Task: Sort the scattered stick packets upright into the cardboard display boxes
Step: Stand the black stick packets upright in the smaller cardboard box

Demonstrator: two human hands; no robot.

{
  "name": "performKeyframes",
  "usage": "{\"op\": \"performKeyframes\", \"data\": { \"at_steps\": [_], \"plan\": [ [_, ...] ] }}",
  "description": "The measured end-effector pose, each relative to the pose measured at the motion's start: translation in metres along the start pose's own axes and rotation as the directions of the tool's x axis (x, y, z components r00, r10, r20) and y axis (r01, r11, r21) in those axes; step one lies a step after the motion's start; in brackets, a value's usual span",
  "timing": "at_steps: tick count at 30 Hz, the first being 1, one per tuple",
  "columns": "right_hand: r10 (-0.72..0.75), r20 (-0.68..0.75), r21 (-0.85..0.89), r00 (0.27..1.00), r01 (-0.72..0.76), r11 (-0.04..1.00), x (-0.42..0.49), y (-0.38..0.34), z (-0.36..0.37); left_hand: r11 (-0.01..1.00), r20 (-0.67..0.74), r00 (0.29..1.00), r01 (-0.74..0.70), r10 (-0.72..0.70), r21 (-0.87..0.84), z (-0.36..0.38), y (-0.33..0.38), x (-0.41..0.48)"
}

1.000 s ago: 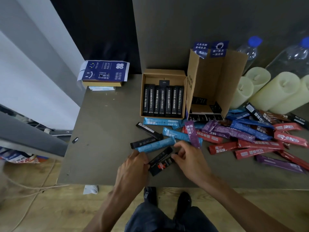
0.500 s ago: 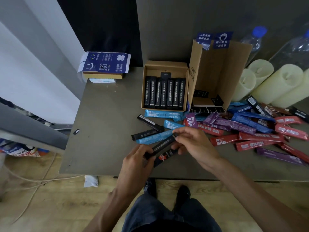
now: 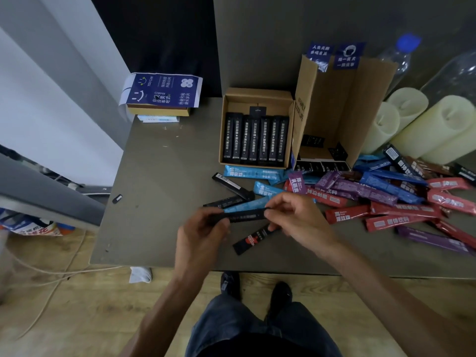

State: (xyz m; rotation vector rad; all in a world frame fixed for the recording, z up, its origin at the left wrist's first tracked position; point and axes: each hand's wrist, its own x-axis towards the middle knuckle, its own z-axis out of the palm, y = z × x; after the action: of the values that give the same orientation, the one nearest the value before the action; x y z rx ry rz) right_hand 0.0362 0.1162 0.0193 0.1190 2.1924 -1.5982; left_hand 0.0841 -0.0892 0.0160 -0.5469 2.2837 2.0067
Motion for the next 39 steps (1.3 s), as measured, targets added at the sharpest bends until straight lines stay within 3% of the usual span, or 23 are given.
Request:
{"op": "performKeyframes", "data": {
  "at_steps": [3, 6, 10, 14, 16, 19, 26, 32, 39],
  "plan": [
    [-0.082, 0.039, -0.246, 0.996, 0.089, 0.965, 0.003, -0.002, -0.001, 0.999, -0.019, 0.999, -0.027, 0.028, 0.023, 0.0, 0.014, 0.017],
    [-0.19, 0.038, -0.422, 0.981, 0.188, 0.887, 0.011, -0.009, 0.002, 0.987, 0.073, 0.993, -0.106, 0.098, 0.119, 0.004, 0.028, 0.037],
    [-0.274, 0.02, -0.445, 0.962, 0.254, 0.859, 0.027, -0.031, 0.009, 0.956, 0.186, 0.962, -0.234, 0.201, 0.177, 0.014, 0.053, 0.066],
    [-0.239, -0.091, -0.382, 0.967, 0.188, 0.905, 0.052, -0.051, 0.01, 0.92, 0.144, 0.948, -0.31, 0.282, 0.241, 0.022, 0.066, 0.099],
    [-0.189, -0.199, -0.354, 0.962, 0.11, 0.929, 0.072, -0.061, 0.005, 0.789, 0.157, 0.914, -0.403, 0.374, 0.465, 0.023, 0.062, 0.113],
    [-0.069, -0.274, -0.322, 0.959, -0.024, 0.946, 0.104, -0.074, -0.002, 0.446, 0.36, 0.81, -0.563, 0.463, 0.696, 0.021, 0.048, 0.126],
    [0.109, -0.289, -0.389, 0.951, -0.221, 0.894, 0.158, -0.074, 0.005, 0.074, 0.574, 0.703, -0.656, 0.42, 0.751, 0.014, 0.033, 0.138],
    [0.162, -0.288, -0.35, 0.944, -0.261, 0.9, 0.162, -0.073, 0.011, -0.067, 0.659, 0.653, -0.689, 0.375, 0.721, 0.005, 0.031, 0.152],
    [0.109, -0.294, -0.395, 0.949, -0.225, 0.891, 0.166, -0.067, 0.013, -0.088, 0.683, 0.64, -0.704, 0.354, 0.705, 0.002, 0.032, 0.158]
  ]
}}
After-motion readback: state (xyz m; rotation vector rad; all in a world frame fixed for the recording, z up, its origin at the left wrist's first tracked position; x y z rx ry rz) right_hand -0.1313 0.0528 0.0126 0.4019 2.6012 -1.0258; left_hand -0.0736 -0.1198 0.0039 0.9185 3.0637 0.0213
